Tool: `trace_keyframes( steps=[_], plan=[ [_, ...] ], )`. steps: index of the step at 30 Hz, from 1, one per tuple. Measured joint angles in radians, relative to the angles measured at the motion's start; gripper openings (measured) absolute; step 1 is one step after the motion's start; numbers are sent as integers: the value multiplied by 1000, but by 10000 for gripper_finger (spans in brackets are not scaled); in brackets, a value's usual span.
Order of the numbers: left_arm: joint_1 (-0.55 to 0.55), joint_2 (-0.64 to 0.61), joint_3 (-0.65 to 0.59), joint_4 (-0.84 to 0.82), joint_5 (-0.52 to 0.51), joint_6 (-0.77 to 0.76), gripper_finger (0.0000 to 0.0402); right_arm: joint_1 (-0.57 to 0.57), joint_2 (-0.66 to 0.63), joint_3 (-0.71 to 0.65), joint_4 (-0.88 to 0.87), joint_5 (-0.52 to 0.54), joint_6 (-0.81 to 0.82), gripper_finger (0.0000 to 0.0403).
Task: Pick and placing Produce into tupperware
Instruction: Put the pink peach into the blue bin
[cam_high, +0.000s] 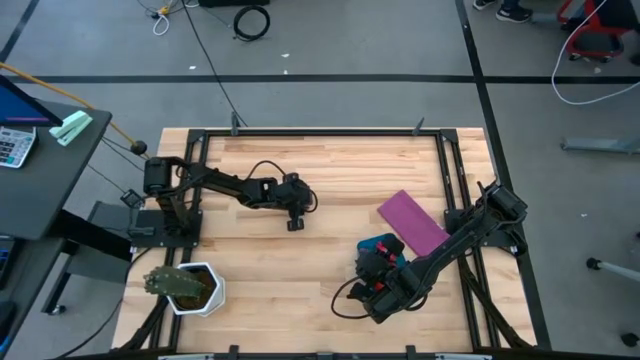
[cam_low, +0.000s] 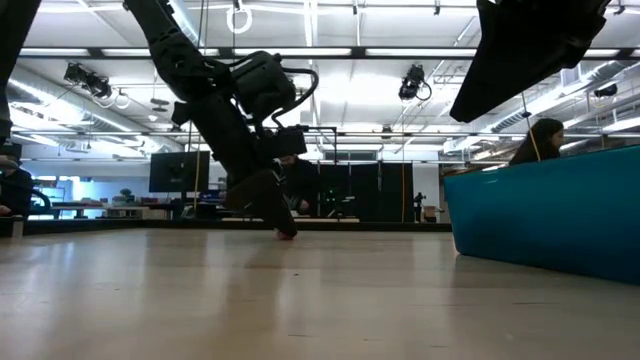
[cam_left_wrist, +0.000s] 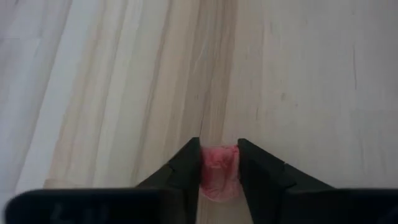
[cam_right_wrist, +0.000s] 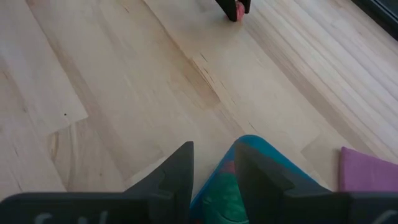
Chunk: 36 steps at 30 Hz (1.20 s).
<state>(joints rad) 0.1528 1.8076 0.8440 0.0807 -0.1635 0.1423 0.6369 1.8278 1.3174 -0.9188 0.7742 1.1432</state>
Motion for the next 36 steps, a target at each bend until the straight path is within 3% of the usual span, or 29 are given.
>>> trace_keyframes(
  steps=[7,16,21,25,29,36],
  plan=[
    [-6,-1,0,23,0,-5,51,0,0,0,0,0,-2,122],
    [-136,-1,3,370,1,-90,45,0,0,0,0,12,-7,122],
    [-237,-1,67,424,4,-59,46,0,0,0,-16,30,-45,118],
    [-288,-1,123,422,3,-48,45,12,-26,0,-114,-95,-19,107],
    [-314,-1,159,420,1,-50,47,44,-89,0,-205,-262,126,95],
    [-319,-1,209,422,0,-111,45,171,-239,0,-217,-394,199,83]
  ],
)
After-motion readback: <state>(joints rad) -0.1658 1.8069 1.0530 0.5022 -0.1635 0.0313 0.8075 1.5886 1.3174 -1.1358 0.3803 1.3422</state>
